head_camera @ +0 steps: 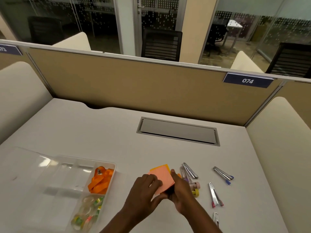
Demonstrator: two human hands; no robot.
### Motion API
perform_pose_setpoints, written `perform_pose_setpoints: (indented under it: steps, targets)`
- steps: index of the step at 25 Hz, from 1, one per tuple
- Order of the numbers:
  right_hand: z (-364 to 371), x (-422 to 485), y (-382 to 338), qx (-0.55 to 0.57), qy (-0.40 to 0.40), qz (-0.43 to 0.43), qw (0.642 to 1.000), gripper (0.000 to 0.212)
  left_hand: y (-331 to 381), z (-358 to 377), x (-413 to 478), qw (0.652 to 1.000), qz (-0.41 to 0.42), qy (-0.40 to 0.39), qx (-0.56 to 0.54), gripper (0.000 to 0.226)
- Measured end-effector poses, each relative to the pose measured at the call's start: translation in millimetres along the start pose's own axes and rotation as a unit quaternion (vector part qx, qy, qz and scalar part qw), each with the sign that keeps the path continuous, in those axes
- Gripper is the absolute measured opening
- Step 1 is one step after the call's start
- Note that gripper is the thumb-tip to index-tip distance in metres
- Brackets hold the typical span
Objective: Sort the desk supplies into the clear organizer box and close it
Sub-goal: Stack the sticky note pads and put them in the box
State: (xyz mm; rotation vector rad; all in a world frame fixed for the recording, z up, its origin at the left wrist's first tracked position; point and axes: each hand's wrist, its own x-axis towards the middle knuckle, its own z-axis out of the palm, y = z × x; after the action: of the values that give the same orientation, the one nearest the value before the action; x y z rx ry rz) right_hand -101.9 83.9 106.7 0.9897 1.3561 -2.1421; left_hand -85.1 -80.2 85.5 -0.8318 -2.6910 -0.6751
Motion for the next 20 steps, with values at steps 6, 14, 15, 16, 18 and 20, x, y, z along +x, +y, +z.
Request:
perform_pose_setpoints:
  steps: [6,14,15,16,18,20]
  targets:
    - [-8.1,-27.4,8.3,-0.037,-0.066,0.039,0.996,0.056,1.3,-21.2,-23.3,0.999,0.016,-0.046,0.024,0.041]
    - [-12.3,-56.1,46.8,-0.469,0.091,-0.331,0.814,0.027,-1.4,-35.2,-38.5,0.966,-0.179,-0.023,-0.184,0.022]
    - [-13.6,-56.6,54.2,-0.497,0.064,-0.372,0.782,0.033,-0.4,-34.5,-41.9,0.964,-0.186,-0.052,-0.18,0.03]
    - [-14.1,-55.5,60.9,-0.503,0.028,-0.376,0.778,0.04,-0.1,-33.3,-45.0,0.962,-0.189,-0.076,-0.184,0.037]
    - [-14.8,-51.8,73.3,-0.5,-0.017,-0.33,0.801,0.038,2.1,-28.0,-51.4,0.95,-0.192,-0.101,-0.223,0.041]
    - [-15.0,-47.2,85.0,-0.49,-0.013,-0.299,0.819,0.027,5.0,-21.9,-55.9,0.939,-0.213,-0.104,-0.25,0.031]
